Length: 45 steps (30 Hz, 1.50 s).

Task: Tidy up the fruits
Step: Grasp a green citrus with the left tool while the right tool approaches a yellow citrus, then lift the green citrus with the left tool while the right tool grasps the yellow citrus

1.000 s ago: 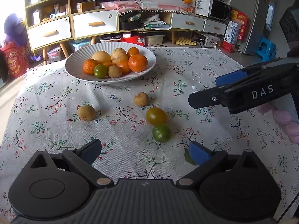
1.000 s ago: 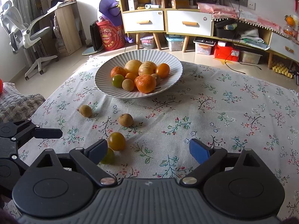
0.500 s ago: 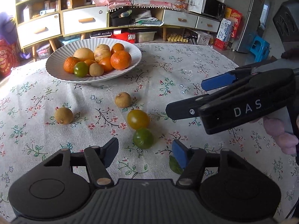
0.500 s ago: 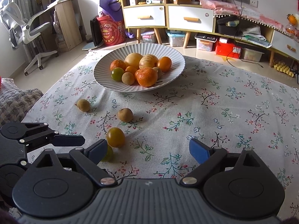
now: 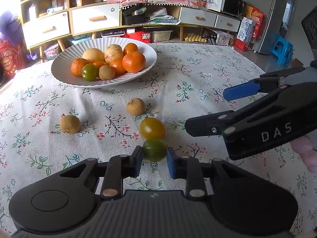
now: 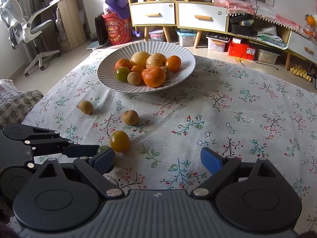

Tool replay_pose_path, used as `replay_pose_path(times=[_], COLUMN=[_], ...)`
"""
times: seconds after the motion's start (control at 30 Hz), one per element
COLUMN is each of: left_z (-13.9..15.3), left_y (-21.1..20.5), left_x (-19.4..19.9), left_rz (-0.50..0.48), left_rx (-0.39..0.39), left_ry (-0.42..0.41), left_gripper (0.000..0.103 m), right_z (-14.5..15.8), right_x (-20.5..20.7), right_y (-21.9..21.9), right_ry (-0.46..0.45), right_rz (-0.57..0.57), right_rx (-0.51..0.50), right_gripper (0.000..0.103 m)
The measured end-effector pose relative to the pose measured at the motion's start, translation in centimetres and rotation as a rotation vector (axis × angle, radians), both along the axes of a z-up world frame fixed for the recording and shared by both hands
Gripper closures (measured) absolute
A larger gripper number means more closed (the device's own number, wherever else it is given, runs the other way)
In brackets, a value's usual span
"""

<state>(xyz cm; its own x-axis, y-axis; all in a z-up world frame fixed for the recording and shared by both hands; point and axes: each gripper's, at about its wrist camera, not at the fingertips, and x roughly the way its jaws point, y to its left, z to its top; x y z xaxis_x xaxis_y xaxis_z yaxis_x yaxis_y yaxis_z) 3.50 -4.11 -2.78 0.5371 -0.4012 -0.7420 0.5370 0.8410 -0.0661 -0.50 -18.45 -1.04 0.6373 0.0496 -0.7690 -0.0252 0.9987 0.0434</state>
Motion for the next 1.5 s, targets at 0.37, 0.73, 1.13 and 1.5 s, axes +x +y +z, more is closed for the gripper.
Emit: replay_pose_path(times=[0.37, 0.73, 1.13, 1.5], left_z=[1.2, 1.1, 1.2, 1.2], left_y=[1.9, 4.6, 5.9, 6.1], left_x=[-0.2, -0.1, 0.0, 0.1], left_rz=[0.03, 0.086, 0.133, 0.142], left_rx=[0.013, 0.035, 0.055, 0.057], left_ry=[-0.024, 0.006, 0.018, 0.019], left_gripper=[0.091, 0.091, 0.091, 0.091], right_z=[-0.2, -1.1, -2.1, -2.1], right_x=[0.4, 1.7, 3.3, 3.5], right_y=[0.3, 2.3, 4.5, 5.4], right_ry=[0.007, 0.034, 0.081, 0.093], right_rz=[0.003, 0.045, 0.057, 0.072], right_rx=[0.004, -0.005, -0.022, -0.026], right_gripper=[0.01, 0.012, 0.032, 0.05])
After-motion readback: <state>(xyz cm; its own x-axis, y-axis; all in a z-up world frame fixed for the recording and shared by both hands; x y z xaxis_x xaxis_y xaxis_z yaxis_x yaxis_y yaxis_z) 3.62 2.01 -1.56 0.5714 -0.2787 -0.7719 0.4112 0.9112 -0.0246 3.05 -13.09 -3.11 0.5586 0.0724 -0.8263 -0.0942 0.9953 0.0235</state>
